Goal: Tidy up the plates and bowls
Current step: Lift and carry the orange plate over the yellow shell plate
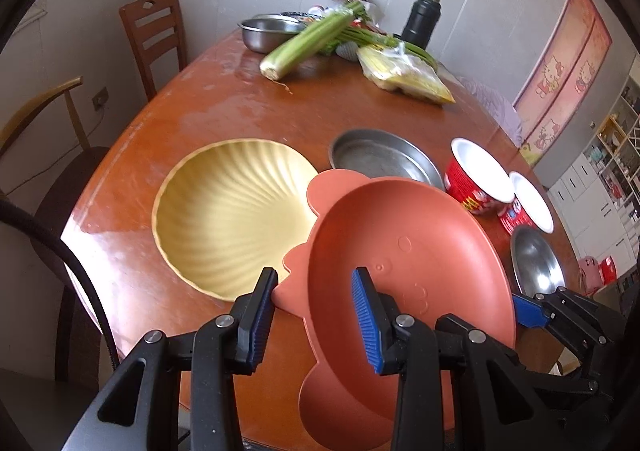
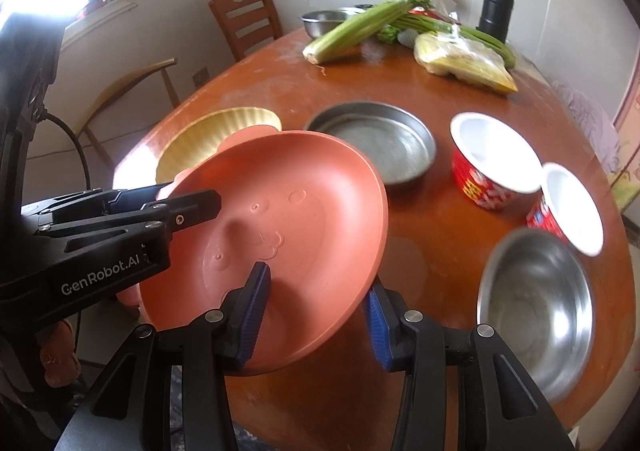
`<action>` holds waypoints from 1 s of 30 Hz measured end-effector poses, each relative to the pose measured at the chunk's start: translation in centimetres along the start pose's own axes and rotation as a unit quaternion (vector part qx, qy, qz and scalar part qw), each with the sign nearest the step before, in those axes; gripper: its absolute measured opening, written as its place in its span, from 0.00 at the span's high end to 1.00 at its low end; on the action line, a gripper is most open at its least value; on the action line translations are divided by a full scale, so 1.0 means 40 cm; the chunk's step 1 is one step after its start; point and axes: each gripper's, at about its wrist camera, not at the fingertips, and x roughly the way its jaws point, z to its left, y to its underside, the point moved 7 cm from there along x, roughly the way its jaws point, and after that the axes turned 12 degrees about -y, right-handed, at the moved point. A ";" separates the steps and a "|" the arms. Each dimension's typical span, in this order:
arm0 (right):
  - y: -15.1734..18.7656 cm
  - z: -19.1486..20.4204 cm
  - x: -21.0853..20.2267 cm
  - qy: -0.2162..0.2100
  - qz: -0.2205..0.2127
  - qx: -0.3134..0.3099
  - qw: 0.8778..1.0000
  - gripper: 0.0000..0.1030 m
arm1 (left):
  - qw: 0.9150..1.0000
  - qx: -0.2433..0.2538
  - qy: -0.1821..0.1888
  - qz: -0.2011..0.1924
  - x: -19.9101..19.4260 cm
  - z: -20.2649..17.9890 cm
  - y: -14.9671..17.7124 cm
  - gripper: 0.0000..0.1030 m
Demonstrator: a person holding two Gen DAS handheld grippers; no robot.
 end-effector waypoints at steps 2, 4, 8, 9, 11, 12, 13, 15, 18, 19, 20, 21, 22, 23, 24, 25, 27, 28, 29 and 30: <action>-0.020 0.012 0.005 -0.003 -0.002 -0.002 1.000 0.53 | 1.000 -0.003 -0.005 -0.003 0.001 0.012 -0.013 0.63; -0.045 0.023 0.011 -0.006 -0.005 -0.006 1.000 0.53 | 1.000 -0.005 -0.011 -0.007 0.002 0.030 -0.032 0.63; -0.091 0.045 0.025 -0.010 -0.011 -0.016 1.000 0.53 | 1.000 -0.009 -0.022 -0.008 0.007 0.063 -0.058 0.63; -0.106 0.051 0.033 -0.014 -0.012 -0.018 1.000 0.53 | 1.000 -0.012 -0.023 -0.008 0.010 0.072 -0.066 0.63; -0.123 0.060 0.043 -0.017 -0.010 -0.018 1.000 0.53 | 0.999 -0.016 -0.030 -0.009 0.015 0.090 -0.079 0.63; -0.135 0.066 0.050 -0.019 -0.010 -0.021 1.000 0.53 | 0.999 -0.017 -0.033 -0.009 0.017 0.099 -0.086 0.63; -0.146 0.072 0.057 -0.021 -0.009 -0.023 0.999 0.53 | 0.999 -0.019 -0.036 -0.009 0.021 0.108 -0.093 0.63; -0.165 0.083 0.070 -0.025 -0.008 -0.028 0.999 0.53 | 0.999 -0.023 -0.040 -0.008 0.026 0.124 -0.104 0.63; -0.191 0.094 0.095 -0.030 -0.004 -0.032 0.999 0.53 | 0.999 -0.029 -0.045 -0.007 0.035 0.149 -0.121 0.63; -0.196 0.097 0.103 -0.031 -0.003 -0.033 0.999 0.53 | 0.998 -0.033 -0.048 -0.006 0.039 0.160 -0.127 0.63; -0.202 0.101 0.110 -0.033 -0.001 -0.033 0.999 0.53 | 0.998 -0.034 -0.050 -0.006 0.043 0.165 -0.128 0.63; -0.207 0.106 0.118 -0.036 -0.001 -0.035 0.999 0.53 | 0.998 -0.035 -0.052 -0.005 0.046 0.171 -0.131 0.63; -0.211 0.110 0.127 -0.037 0.002 -0.035 0.999 0.53 | 0.998 -0.038 -0.054 -0.004 0.052 0.181 -0.134 0.63; -0.215 0.115 0.135 -0.038 0.004 -0.035 0.999 0.53 | 0.998 -0.040 -0.056 -0.003 0.056 0.186 -0.136 0.63; -0.218 0.120 0.143 -0.040 0.006 -0.037 0.998 0.53 | 0.997 -0.042 -0.058 -0.003 0.060 0.192 -0.137 0.63; -0.221 0.124 0.151 -0.041 0.008 -0.038 0.998 0.53 | 0.997 -0.045 -0.058 -0.001 0.067 0.200 -0.137 0.63; -0.226 0.132 0.167 -0.043 0.013 -0.041 0.998 0.53 | 0.997 -0.049 -0.061 0.003 0.078 0.210 -0.135 0.63; -0.226 0.136 0.175 -0.043 0.016 -0.041 0.998 0.53 | 0.997 -0.052 -0.061 0.006 0.086 0.217 -0.133 0.63; -0.227 0.139 0.184 -0.044 0.019 -0.041 0.998 0.53 | 0.997 -0.053 -0.062 0.008 0.091 0.221 -0.132 0.63; -0.227 0.142 0.193 -0.045 0.021 -0.042 0.998 0.53 | 0.996 -0.055 -0.063 0.010 0.098 0.227 -0.131 0.63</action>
